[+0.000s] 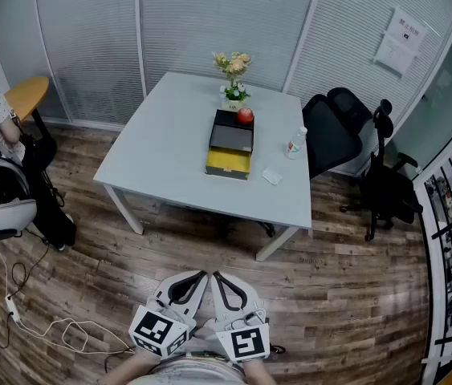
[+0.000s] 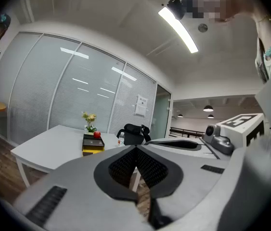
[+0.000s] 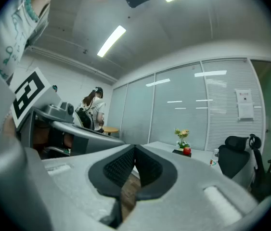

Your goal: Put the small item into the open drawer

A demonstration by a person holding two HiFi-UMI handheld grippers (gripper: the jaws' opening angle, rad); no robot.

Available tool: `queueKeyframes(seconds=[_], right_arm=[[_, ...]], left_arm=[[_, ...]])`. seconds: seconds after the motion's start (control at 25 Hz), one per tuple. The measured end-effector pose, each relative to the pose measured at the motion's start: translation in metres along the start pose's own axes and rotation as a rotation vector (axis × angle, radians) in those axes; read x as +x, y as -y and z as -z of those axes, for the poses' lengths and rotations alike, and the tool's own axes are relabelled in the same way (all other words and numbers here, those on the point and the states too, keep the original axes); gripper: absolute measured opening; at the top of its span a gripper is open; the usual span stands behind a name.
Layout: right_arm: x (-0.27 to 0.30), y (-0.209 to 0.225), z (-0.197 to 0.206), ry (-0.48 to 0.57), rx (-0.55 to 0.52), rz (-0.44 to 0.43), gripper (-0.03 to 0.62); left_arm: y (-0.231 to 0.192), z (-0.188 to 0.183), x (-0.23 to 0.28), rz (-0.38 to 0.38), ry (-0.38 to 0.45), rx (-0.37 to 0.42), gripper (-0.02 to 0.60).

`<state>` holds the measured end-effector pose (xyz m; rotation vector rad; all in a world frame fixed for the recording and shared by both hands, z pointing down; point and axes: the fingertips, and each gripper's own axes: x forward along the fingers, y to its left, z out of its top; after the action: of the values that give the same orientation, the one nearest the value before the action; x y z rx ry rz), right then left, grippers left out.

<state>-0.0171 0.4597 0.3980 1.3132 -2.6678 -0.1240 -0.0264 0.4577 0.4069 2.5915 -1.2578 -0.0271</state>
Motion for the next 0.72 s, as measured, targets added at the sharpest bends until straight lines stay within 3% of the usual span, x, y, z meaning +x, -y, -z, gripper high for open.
queueKeyframes(seconds=[0.72], right_arm=[[-0.018,0.027,0.021,-0.02,0.001,-0.016,0.003]], left_arm=[[0.009,0.016,0.01,-0.056,-0.005,-0.026,-0.003]])
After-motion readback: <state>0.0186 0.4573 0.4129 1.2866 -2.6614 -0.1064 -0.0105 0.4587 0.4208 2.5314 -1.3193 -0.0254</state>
